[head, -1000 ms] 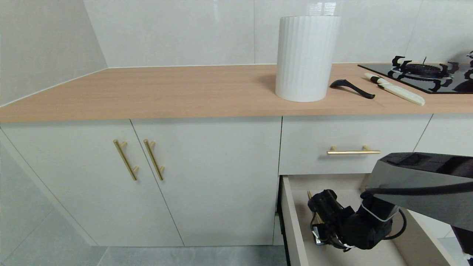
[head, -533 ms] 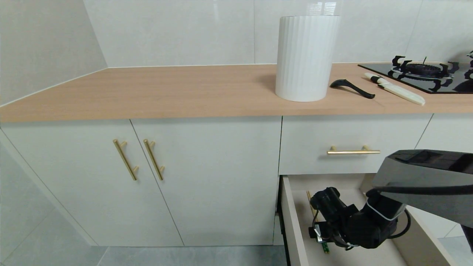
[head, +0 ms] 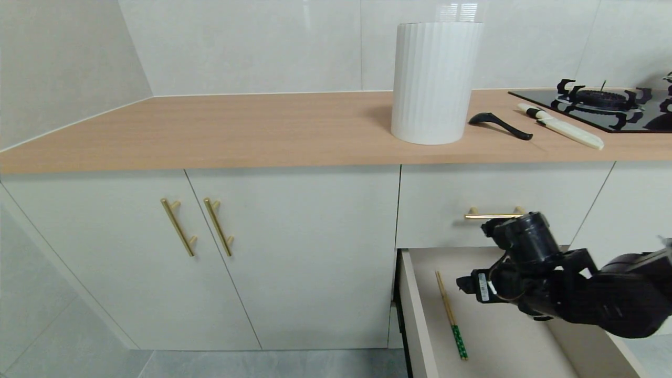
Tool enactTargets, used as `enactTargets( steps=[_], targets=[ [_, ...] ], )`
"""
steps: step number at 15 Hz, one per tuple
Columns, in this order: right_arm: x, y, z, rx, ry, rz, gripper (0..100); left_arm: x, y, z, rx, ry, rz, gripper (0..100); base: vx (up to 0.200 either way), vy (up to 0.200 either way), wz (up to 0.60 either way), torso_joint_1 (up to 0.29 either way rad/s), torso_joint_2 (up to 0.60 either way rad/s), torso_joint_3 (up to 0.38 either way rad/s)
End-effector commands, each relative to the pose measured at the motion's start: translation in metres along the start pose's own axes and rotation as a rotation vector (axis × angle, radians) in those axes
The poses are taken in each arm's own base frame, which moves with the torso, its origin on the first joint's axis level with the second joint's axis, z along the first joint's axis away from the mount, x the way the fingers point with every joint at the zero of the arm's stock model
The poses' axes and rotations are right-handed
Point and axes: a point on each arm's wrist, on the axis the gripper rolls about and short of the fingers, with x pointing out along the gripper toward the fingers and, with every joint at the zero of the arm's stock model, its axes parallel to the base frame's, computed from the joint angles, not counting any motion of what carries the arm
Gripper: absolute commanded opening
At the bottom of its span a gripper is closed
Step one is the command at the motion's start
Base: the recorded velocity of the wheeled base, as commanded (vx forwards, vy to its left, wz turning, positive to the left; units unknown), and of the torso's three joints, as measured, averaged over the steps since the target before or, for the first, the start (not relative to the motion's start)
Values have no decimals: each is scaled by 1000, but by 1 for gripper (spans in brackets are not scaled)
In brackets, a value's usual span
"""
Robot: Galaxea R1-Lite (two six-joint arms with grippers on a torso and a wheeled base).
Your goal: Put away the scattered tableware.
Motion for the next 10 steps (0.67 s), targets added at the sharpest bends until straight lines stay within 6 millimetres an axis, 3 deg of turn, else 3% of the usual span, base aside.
enactTargets(
  steps=[1, 4, 10],
  targets=[
    [-73, -22, 27, 15, -160, 47, 100, 0, 0, 0, 0, 1, 1, 100, 0, 0, 0, 0, 0, 0],
    [-101, -30, 32, 11, -220, 77, 100, 0, 0, 0, 0, 1, 1, 100, 0, 0, 0, 10, -112, -135],
    [-106, -32, 33, 11, -237, 84, 100, 0, 0, 0, 0, 1, 1, 100, 0, 0, 0, 86, -437, -330]
  ],
)
